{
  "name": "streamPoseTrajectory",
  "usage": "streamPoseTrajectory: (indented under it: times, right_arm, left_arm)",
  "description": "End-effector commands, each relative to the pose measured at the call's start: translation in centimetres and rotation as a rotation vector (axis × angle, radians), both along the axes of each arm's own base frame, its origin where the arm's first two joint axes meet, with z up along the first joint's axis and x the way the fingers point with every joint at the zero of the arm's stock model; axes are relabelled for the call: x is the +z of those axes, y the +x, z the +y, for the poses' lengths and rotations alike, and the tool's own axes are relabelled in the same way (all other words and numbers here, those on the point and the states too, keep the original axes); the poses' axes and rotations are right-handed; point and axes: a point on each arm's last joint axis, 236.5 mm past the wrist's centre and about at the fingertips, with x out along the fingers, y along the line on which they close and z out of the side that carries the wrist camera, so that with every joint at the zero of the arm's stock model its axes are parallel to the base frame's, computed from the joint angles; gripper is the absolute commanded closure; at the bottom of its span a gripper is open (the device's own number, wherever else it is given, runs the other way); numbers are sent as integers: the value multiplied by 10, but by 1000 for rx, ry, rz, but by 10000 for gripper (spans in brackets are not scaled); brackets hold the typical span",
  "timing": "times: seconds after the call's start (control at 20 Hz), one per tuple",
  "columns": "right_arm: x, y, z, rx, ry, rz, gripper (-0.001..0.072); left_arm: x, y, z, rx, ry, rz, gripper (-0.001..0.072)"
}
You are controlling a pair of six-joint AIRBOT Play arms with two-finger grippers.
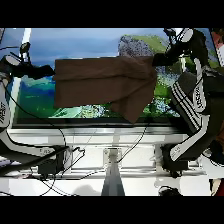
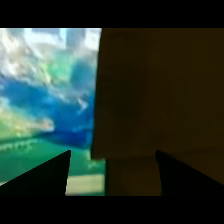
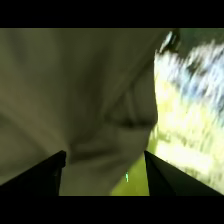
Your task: Fold the clothes and pants, and hang the long-sleeved shirts on hangers.
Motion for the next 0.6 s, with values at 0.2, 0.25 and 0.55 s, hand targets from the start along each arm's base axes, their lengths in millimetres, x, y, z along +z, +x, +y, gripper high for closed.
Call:
streamPoseTrajectory:
  times: [0.2,0.25,0.55]
  right_arm:
    - [23,-84,-11,-107,171,326,280]
    - [30,-92,-8,-115,191,320,280]
    - [21,-195,37,-45,240,319,280]
  left_arm:
    - [39,-71,23,14,-40,171,289]
    - [51,-74,40,102,-48,155,375]
    - [84,-138,93,290,-63,143,503]
